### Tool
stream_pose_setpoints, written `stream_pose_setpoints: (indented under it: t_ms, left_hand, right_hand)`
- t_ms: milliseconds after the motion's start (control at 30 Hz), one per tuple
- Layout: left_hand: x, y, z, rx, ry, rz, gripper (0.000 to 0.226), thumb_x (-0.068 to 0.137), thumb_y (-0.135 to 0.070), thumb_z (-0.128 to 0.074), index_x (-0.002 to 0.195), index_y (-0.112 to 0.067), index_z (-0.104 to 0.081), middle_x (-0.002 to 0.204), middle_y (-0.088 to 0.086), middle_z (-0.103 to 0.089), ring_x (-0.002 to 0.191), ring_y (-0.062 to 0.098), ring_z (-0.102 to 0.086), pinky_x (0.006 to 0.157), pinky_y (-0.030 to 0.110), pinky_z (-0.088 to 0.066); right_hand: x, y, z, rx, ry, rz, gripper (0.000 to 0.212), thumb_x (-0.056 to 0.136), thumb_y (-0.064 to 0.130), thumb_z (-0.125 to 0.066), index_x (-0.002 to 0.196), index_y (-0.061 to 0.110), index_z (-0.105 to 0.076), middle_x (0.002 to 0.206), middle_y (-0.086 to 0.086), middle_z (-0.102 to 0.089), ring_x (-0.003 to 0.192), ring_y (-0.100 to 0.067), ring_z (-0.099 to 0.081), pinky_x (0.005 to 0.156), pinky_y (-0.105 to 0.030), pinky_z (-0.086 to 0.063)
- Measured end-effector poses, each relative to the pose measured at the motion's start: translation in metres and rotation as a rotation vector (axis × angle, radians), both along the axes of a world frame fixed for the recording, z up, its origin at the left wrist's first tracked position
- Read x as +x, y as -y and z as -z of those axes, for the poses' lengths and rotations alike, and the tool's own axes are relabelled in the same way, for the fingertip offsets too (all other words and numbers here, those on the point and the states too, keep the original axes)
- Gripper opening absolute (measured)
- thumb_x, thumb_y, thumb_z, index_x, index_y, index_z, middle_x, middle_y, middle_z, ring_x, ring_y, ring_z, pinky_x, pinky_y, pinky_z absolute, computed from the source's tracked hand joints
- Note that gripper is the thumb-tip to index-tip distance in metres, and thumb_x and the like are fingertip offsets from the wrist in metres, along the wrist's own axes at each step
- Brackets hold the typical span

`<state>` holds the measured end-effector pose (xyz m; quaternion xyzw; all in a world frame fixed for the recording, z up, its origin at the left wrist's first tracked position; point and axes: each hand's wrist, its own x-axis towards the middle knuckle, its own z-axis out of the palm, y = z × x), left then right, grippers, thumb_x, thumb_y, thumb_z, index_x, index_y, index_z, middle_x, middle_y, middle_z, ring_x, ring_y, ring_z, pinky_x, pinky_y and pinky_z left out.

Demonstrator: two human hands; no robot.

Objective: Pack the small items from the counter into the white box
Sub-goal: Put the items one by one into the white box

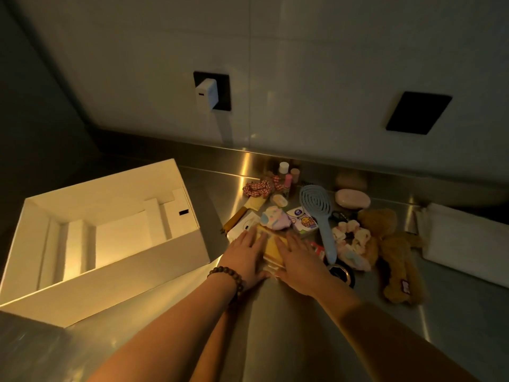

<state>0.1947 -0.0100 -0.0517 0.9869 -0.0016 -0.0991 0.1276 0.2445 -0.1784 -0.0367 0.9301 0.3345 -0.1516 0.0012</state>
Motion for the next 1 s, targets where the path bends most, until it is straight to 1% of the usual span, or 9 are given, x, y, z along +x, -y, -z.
stream_pose_setpoints:
  t_ms: [133, 300, 433, 500, 633, 700, 767, 900, 1000]
  left_hand:
    - [0.0, 0.0, 0.002, -0.009, 0.092, -0.035, 0.085, 0.078, -0.052, -0.061, 0.145, -0.031, -0.013, 0.154, 0.0, -0.014, 0.137, 0.024, -0.02, 0.111, 0.037, -0.019]
    - [-0.002, 0.0, -0.008, -0.083, 0.169, -0.058, 0.059, 0.085, -0.03, -0.058, 0.138, -0.03, -0.032, 0.146, 0.0, -0.033, 0.132, 0.022, -0.03, 0.109, 0.037, -0.025]
    - [-0.006, 0.003, -0.021, -0.13, 0.288, -0.036, 0.039, 0.087, -0.025, -0.054, 0.126, -0.027, -0.048, 0.129, -0.001, -0.049, 0.116, 0.02, -0.045, 0.098, 0.032, -0.041]
    - [-0.01, 0.005, -0.031, -0.156, 0.332, -0.04, 0.035, 0.088, -0.029, -0.054, 0.122, -0.027, -0.049, 0.122, -0.004, -0.051, 0.11, 0.017, -0.048, 0.092, 0.031, -0.044]
    - [-0.016, 0.007, -0.06, -0.18, 0.514, -0.037, 0.031, 0.086, -0.029, -0.058, 0.116, -0.024, -0.053, 0.113, -0.003, -0.054, 0.098, 0.016, -0.052, 0.08, 0.029, -0.047]
    - [-0.017, 0.003, -0.085, -0.196, 0.605, -0.036, 0.027, 0.085, -0.028, -0.06, 0.111, -0.021, -0.056, 0.107, -0.002, -0.057, 0.092, 0.016, -0.055, 0.076, 0.03, -0.049]
    - [-0.018, -0.005, -0.112, -0.206, 0.671, -0.034, 0.024, 0.085, -0.026, -0.061, 0.108, -0.02, -0.057, 0.103, -0.002, -0.058, 0.088, 0.015, -0.056, 0.074, 0.03, -0.05]
    - [-0.024, -0.035, -0.167, -0.167, 0.695, -0.005, 0.022, 0.087, -0.029, -0.059, 0.107, -0.022, -0.058, 0.101, -0.003, -0.059, 0.086, 0.013, -0.055, 0.074, 0.029, -0.048]
    - [-0.035, -0.064, -0.202, -0.088, 0.733, 0.009, 0.022, 0.086, -0.027, -0.061, 0.106, -0.02, -0.058, 0.1, -0.002, -0.06, 0.084, 0.012, -0.054, 0.072, 0.028, -0.047]
  right_hand:
    - [0.003, 0.005, -0.006, 0.049, 0.089, -0.048, 0.061, 0.093, 0.034, -0.047, 0.147, 0.019, -0.025, 0.157, -0.012, -0.02, 0.145, -0.032, -0.011, 0.116, -0.048, -0.02]
    - [-0.003, 0.016, -0.013, 0.316, 0.084, 0.06, 0.037, 0.097, 0.022, -0.046, 0.134, 0.021, -0.049, 0.143, -0.002, -0.047, 0.135, -0.02, -0.034, 0.111, -0.035, -0.03]
    - [-0.007, 0.018, -0.029, 0.326, 0.079, 0.082, 0.039, 0.087, 0.013, -0.064, 0.125, 0.019, -0.056, 0.126, -0.004, -0.057, 0.118, -0.019, -0.049, 0.1, -0.03, -0.041]
    - [-0.01, 0.019, -0.042, 0.444, 0.085, 0.144, 0.034, 0.089, 0.011, -0.061, 0.123, 0.016, -0.059, 0.121, -0.006, -0.06, 0.112, -0.021, -0.054, 0.095, -0.029, -0.042]
    - [-0.013, 0.021, -0.074, 0.737, 0.101, 0.226, 0.025, 0.097, 0.013, -0.049, 0.115, 0.017, -0.065, 0.11, -0.002, -0.065, 0.099, -0.008, -0.055, 0.087, -0.02, -0.041]
    - [-0.011, 0.018, -0.092, 0.807, 0.114, 0.206, 0.021, 0.096, 0.016, -0.051, 0.111, 0.017, -0.066, 0.104, 0.001, -0.064, 0.097, -0.011, -0.056, 0.082, -0.02, -0.04]
    - [-0.008, 0.013, -0.113, 0.811, 0.157, 0.143, 0.018, 0.093, 0.027, -0.056, 0.108, 0.023, -0.065, 0.1, 0.009, -0.06, 0.098, -0.012, -0.056, 0.081, -0.021, -0.04]
    - [-0.004, -0.014, -0.157, 0.709, 0.289, -0.05, 0.035, 0.082, 0.051, -0.06, 0.112, 0.033, -0.063, 0.103, 0.009, -0.066, 0.1, -0.013, -0.056, 0.09, -0.042, -0.045]
    - [-0.004, -0.049, -0.182, 0.708, 0.349, -0.136, 0.041, 0.081, 0.051, -0.063, 0.117, 0.032, -0.059, 0.106, 0.009, -0.065, 0.099, -0.012, -0.056, 0.088, -0.037, -0.046]
